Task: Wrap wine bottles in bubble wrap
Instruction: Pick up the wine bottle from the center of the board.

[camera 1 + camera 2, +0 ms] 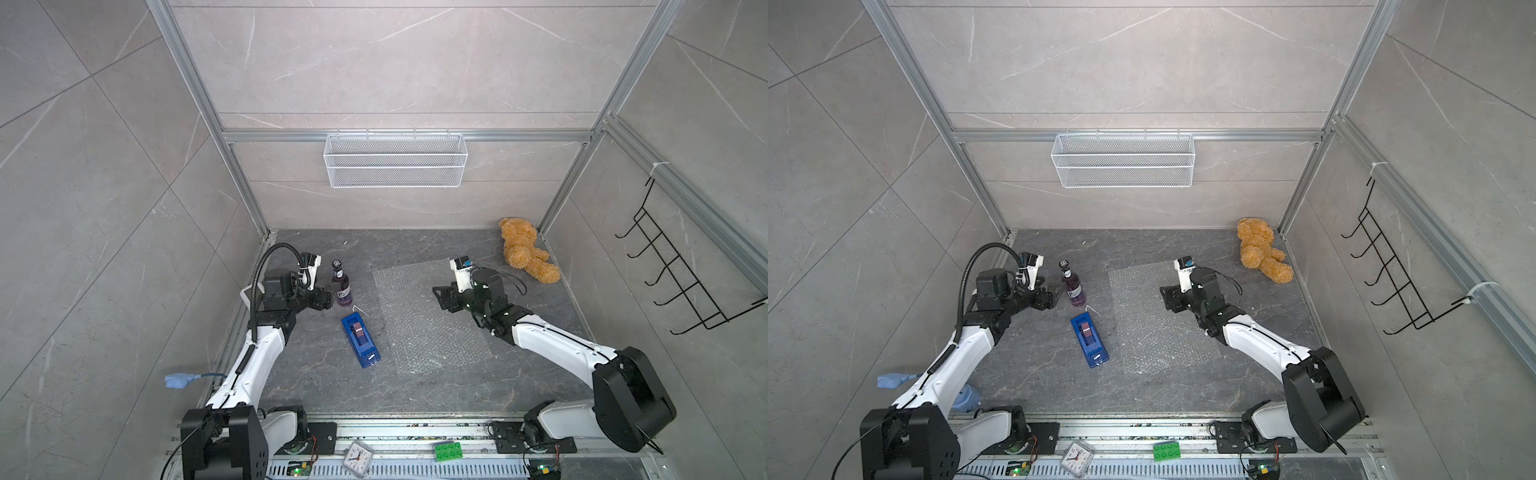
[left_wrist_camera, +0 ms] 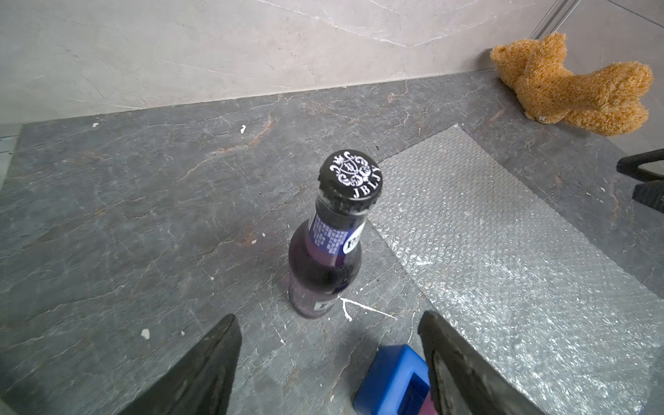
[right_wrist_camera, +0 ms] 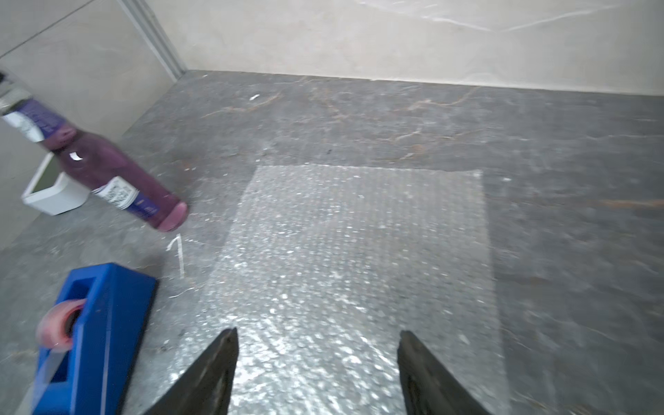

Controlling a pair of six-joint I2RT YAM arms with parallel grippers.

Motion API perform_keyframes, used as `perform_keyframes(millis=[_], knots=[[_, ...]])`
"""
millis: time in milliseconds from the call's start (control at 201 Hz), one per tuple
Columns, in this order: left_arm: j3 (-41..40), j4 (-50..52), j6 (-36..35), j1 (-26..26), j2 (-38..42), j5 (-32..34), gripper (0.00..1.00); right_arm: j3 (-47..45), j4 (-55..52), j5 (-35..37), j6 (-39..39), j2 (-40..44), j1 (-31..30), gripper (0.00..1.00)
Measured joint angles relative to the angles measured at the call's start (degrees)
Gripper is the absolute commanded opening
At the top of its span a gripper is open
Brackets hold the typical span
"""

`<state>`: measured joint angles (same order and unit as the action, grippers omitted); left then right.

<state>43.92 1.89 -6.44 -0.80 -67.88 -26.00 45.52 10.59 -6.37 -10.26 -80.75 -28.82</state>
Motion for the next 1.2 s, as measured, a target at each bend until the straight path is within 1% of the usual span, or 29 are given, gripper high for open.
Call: perform_keyframes(millis=[134, 259, 413, 572, 617, 801, 936, 1080, 1205], knots=[[0.87, -4.79, 0.9, 0.0, -3.72, -1.97, 0.75, 1.53, 2.47, -0.98, 0.83, -3.19, -3.37, 0.71], [2.01, -8.57, 1.27, 0.02, -7.3, -3.19, 0.71, 3.04, 4.87, -1.86, 1.07, -6.25, -5.09, 0.72], [4.31, -11.8, 1.7, 0.0, -12.15, -4.17, 0.6, 6.01, 7.82, -2.71, 2.58, -11.13, -7.56, 0.75], [6.05, -14.36, 2.21, 0.07, -15.69, -5.95, 0.51, 11.28, 9.46, -3.54, 5.25, -17.51, -10.84, 0.77], [6.38, -14.86, 2.16, 0.07, -16.48, -6.49, 0.47, 12.66, 9.68, -3.78, 5.92, -19.02, -11.52, 0.78], [7.06, -15.58, 1.92, 0.48, -17.86, -8.96, 0.33, 18.49, 10.1, -5.64, 8.68, -24.72, -13.55, 0.8], [7.98, -14.93, 1.2, 0.85, -18.34, -9.33, 0.25, 22.08, 10.62, -6.88, 10.43, -27.89, -14.25, 0.84], [9.11, -13.4, 1.22, 1.64, -18.73, -9.73, 0.21, 26.14, 10.75, -8.52, 12.63, -31.19, -14.67, 0.88], [9.66, -12.17, 1.25, 2.25, -18.75, -9.81, 0.2, 31.39, 10.75, -10.34, 14.23, -35.15, -14.95, 0.92]])
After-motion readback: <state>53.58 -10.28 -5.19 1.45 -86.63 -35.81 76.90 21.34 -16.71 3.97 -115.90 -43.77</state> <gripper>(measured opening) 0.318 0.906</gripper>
